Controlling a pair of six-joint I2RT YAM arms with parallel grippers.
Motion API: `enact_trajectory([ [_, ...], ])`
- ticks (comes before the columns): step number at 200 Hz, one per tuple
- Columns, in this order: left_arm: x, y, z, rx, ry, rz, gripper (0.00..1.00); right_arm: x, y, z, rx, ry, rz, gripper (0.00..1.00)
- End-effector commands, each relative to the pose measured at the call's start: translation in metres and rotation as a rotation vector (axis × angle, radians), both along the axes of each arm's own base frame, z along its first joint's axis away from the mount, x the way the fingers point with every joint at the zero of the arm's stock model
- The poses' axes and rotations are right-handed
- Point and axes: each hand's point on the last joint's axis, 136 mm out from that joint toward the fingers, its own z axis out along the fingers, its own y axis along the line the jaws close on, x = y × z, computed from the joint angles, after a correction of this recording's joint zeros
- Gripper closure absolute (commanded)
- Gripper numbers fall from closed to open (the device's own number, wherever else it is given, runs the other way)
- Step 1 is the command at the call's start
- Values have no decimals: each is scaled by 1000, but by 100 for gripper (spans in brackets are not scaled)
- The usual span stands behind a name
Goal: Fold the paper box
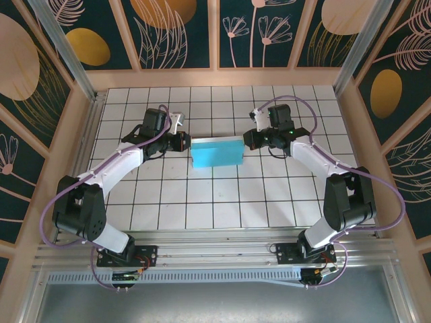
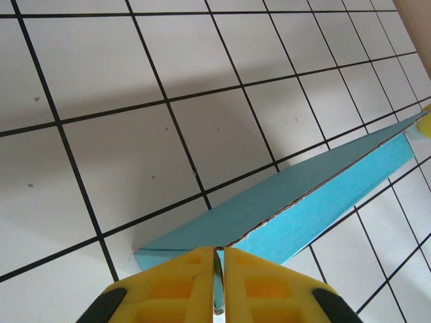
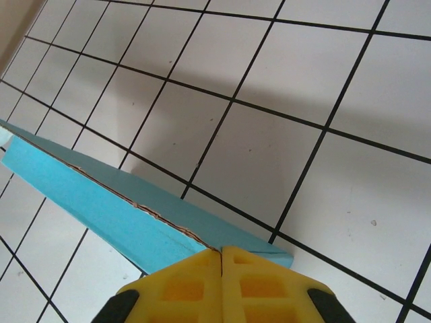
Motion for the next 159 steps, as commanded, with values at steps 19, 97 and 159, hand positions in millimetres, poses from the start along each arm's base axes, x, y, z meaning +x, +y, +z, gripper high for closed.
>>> enact_trajectory([
  [19,-8,-6,-7,-42,45,-16,89,-4,5,3,51,23,-55,94],
  [97,-13,-7,-10,-69,56,-18,90,-13,5,-2,59,6,-76,94],
  [159,-19,-7,-20,-90,86,-10,90,-21,7,-15,58,18,-74,94],
])
